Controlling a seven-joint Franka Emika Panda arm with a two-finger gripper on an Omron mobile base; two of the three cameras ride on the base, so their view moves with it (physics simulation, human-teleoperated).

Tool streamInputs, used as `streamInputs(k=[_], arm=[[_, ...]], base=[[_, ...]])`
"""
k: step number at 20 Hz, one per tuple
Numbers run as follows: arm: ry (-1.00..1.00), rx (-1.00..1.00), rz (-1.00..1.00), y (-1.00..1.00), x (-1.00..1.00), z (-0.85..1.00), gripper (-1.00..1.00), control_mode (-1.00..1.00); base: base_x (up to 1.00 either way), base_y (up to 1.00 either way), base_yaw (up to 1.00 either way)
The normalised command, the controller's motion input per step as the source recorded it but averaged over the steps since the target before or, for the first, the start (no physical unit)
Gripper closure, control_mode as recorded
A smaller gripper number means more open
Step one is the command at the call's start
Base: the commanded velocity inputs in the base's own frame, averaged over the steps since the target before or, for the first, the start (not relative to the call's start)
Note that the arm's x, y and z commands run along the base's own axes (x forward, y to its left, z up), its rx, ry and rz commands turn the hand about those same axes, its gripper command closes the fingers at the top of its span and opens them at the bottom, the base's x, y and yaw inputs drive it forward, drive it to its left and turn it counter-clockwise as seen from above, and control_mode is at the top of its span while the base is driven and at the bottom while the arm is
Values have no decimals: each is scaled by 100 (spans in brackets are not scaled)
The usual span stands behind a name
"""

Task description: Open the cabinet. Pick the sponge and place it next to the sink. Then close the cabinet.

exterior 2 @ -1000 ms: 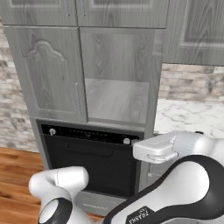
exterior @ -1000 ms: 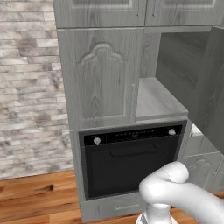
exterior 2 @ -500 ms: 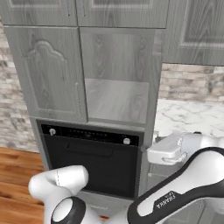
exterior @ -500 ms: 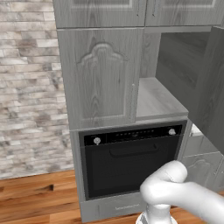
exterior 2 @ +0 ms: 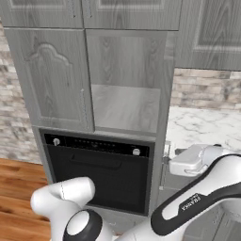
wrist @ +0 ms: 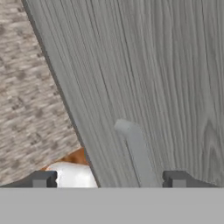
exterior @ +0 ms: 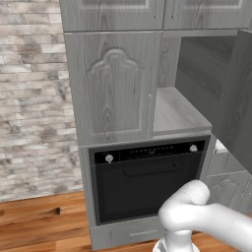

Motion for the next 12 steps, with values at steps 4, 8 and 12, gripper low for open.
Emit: streamInputs(k=[4,8,12], arm=[[0,1,0,-24,26,-32,-100,-100],[0,0,0,0,46,-28,-100,-100],[0,0,0,0,61,-41,-100,-100]], base=[[0,0,0],[0,0,0],[0,0,0]])
